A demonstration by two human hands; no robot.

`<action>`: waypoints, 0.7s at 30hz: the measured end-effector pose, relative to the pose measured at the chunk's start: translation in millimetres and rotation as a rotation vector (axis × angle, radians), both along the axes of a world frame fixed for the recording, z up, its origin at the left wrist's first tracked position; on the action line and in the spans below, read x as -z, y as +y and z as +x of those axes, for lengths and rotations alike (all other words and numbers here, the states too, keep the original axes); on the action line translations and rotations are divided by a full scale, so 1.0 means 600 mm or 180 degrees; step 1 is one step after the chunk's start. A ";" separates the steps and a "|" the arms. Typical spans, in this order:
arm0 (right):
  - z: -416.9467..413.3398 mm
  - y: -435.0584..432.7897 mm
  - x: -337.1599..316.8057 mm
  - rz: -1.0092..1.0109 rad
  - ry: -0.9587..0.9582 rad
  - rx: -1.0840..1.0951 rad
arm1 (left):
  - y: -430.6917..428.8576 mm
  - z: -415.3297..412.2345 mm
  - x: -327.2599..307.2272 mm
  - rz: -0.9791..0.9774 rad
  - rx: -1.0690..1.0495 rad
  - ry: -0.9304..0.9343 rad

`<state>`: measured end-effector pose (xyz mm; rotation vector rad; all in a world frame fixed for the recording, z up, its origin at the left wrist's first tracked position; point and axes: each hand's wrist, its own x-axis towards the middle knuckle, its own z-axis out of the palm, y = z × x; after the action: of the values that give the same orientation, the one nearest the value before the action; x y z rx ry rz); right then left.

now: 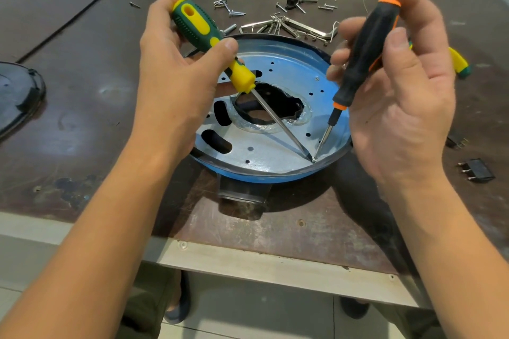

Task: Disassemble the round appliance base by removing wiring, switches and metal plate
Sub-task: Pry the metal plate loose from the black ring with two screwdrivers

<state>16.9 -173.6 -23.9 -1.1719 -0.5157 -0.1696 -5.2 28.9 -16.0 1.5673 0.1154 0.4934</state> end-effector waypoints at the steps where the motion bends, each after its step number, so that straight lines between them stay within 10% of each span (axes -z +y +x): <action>1: -0.001 0.002 -0.001 0.0056 0.0020 -0.0014 | 0.000 0.000 0.000 0.0002 -0.0004 -0.0002; 21: 0.000 0.000 0.002 -0.0042 -0.0122 0.0044 | 0.007 0.004 0.005 0.0126 -0.0044 0.0072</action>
<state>16.9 -173.7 -25.2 -1.1873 -0.5432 -0.2009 -2.9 33.2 -19.1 1.6120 0.1345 0.4915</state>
